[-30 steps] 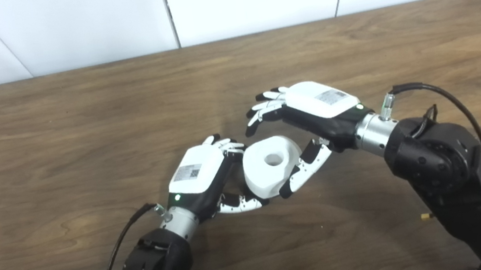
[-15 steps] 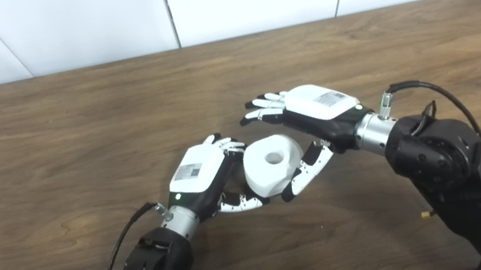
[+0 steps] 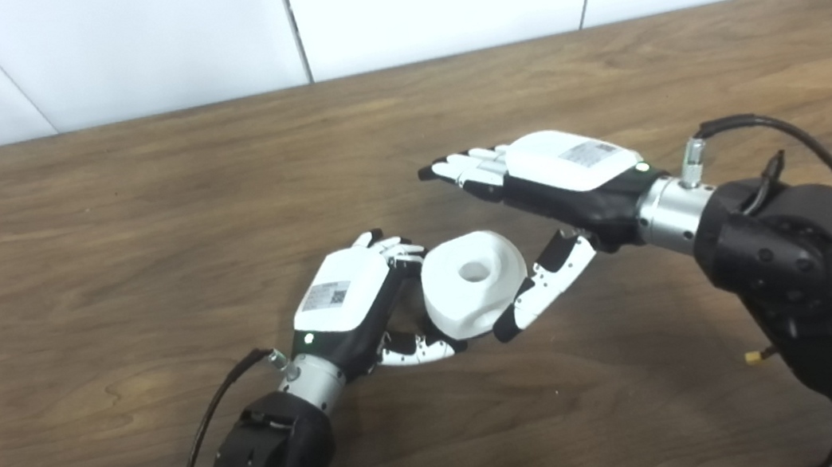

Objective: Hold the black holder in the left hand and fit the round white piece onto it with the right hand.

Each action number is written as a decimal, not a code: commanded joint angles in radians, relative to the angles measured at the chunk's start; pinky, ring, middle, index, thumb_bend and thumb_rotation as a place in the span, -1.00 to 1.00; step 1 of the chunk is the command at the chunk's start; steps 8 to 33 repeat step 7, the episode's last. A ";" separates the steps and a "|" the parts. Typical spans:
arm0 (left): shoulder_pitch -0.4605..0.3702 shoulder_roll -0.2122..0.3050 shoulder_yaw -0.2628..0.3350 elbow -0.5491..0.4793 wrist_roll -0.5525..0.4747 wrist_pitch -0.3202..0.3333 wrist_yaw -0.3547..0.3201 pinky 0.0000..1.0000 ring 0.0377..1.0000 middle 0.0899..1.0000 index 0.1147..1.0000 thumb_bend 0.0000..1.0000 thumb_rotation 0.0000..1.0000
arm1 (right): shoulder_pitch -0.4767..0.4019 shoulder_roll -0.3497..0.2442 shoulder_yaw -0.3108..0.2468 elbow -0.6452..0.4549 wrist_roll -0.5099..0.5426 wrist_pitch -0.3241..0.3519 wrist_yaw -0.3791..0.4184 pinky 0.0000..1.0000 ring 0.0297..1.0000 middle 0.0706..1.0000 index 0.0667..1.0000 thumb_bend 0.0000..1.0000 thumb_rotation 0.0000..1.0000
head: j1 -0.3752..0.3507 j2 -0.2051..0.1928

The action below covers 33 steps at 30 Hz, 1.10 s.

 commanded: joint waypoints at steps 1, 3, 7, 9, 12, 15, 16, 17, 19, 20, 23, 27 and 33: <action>-0.013 0.003 -0.001 0.004 0.015 0.010 -0.009 0.95 0.73 0.53 -0.16 0.04 -0.88 | -0.043 -0.019 -0.024 -0.052 0.013 0.016 0.005 1.00 1.00 1.00 1.00 1.00 0.16 | 0.000 0.000; -0.012 0.004 -0.002 0.000 0.019 0.015 -0.014 0.95 0.73 0.52 -0.16 0.04 -0.88 | -0.043 -0.019 -0.033 -0.073 0.010 0.031 0.024 1.00 1.00 1.00 1.00 1.00 0.14 | 0.001 0.000; -0.007 -0.001 0.002 -0.004 0.006 0.022 -0.012 0.94 0.69 0.48 -0.16 0.04 -0.88 | -0.037 -0.017 -0.046 -0.085 0.014 0.036 0.030 1.00 1.00 1.00 1.00 1.00 0.12 | 0.001 0.001; -0.007 -0.001 0.002 -0.004 0.006 0.022 -0.012 0.94 0.69 0.48 -0.16 0.04 -0.88 | -0.037 -0.017 -0.046 -0.085 0.014 0.036 0.030 1.00 1.00 1.00 1.00 1.00 0.12 | 0.001 0.001; -0.007 -0.001 0.002 -0.004 0.006 0.022 -0.012 0.94 0.69 0.48 -0.16 0.04 -0.88 | -0.037 -0.017 -0.046 -0.085 0.014 0.036 0.030 1.00 1.00 1.00 1.00 1.00 0.12 | 0.001 0.001; -0.007 -0.001 0.002 -0.004 0.006 0.022 -0.012 0.94 0.69 0.48 -0.16 0.04 -0.88 | -0.037 -0.017 -0.046 -0.085 0.014 0.036 0.030 1.00 1.00 1.00 1.00 1.00 0.12 | 0.001 0.001; -0.007 -0.001 0.002 -0.004 0.006 0.022 -0.012 0.94 0.69 0.48 -0.16 0.04 -0.88 | -0.037 -0.017 -0.046 -0.085 0.014 0.036 0.030 1.00 1.00 1.00 1.00 1.00 0.12 | 0.001 0.001; -0.007 -0.001 0.002 -0.004 0.006 0.022 -0.012 0.94 0.69 0.48 -0.16 0.04 -0.88 | -0.037 -0.017 -0.046 -0.085 0.014 0.036 0.030 1.00 1.00 1.00 1.00 1.00 0.12 | 0.001 0.001; -0.007 -0.001 0.002 -0.004 0.006 0.022 -0.012 0.94 0.69 0.48 -0.16 0.04 -0.88 | -0.037 -0.017 -0.046 -0.085 0.014 0.036 0.030 1.00 1.00 1.00 1.00 1.00 0.12 | 0.001 0.001; -0.007 -0.001 0.002 -0.004 0.006 0.022 -0.012 0.94 0.69 0.48 -0.16 0.04 -0.88 | -0.037 -0.017 -0.046 -0.085 0.014 0.036 0.030 1.00 1.00 1.00 1.00 1.00 0.12 | 0.001 0.001; -0.007 -0.001 0.002 -0.004 0.006 0.022 -0.012 0.94 0.69 0.48 -0.16 0.04 -0.88 | -0.037 -0.017 -0.046 -0.085 0.014 0.036 0.030 1.00 1.00 1.00 1.00 1.00 0.12 | 0.001 0.001; -0.007 -0.001 0.002 -0.004 0.006 0.022 -0.012 0.94 0.69 0.48 -0.16 0.04 -0.88 | -0.037 -0.017 -0.046 -0.085 0.014 0.036 0.030 1.00 1.00 1.00 1.00 1.00 0.12 | 0.001 0.001; -0.007 -0.001 0.002 -0.004 0.006 0.022 -0.012 0.94 0.69 0.48 -0.16 0.04 -0.88 | -0.037 -0.017 -0.046 -0.085 0.014 0.036 0.030 1.00 1.00 1.00 1.00 1.00 0.12 | 0.001 0.001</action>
